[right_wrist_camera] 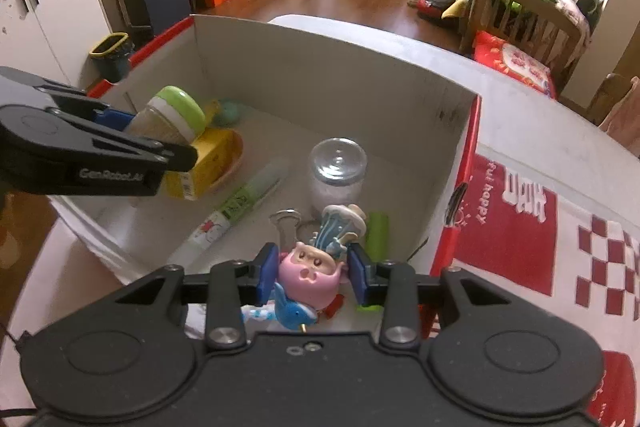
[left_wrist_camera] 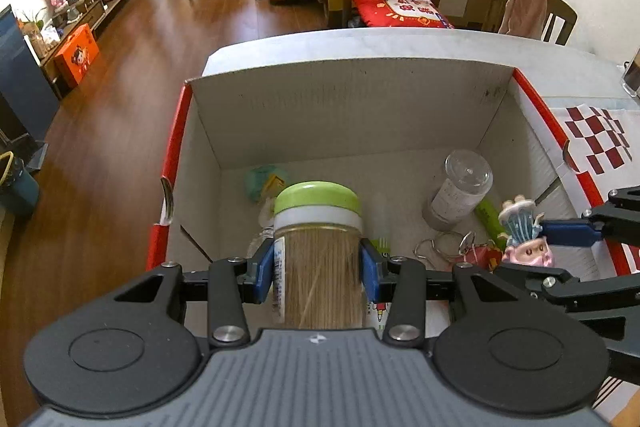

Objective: Organize rigid objects
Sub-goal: 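Carry the jar with the left tool into the red box while the right tool carries the pig there, then open the right tool to drop the pig while the left tool releases the jar in the box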

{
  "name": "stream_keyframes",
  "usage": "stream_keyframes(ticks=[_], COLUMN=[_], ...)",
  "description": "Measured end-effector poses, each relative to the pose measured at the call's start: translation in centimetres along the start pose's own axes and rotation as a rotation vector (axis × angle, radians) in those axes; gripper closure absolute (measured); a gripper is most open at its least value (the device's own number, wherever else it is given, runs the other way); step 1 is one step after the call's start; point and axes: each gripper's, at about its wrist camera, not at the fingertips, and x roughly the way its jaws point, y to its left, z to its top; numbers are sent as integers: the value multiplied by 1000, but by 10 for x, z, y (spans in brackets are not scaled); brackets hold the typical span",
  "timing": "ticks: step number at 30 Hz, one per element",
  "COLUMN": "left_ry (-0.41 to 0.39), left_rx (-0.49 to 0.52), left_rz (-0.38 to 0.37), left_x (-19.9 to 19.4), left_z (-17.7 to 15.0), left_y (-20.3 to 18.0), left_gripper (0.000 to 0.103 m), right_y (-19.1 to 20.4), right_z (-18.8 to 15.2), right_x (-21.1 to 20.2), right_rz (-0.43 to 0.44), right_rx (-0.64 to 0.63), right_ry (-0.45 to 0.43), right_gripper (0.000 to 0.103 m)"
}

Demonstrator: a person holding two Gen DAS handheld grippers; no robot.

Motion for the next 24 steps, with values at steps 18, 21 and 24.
stream_keyframes(ticks=[18, 21, 24], left_ry=[12, -7, -29], left_rx=[-34, -40, -29], left_rz=[3, -10, -15], left_x=[-13, -23, -36], left_z=[-20, -21, -21], left_y=[-4, -7, -12], left_gripper=[48, 45, 45], right_y=[-4, -5, -7], right_z=[-9, -11, -13], right_x=[-15, -23, -34], right_rz=[7, 15, 22], right_rx=[30, 43, 52], right_ry=[-27, -42, -67], right_gripper=[50, 49, 45])
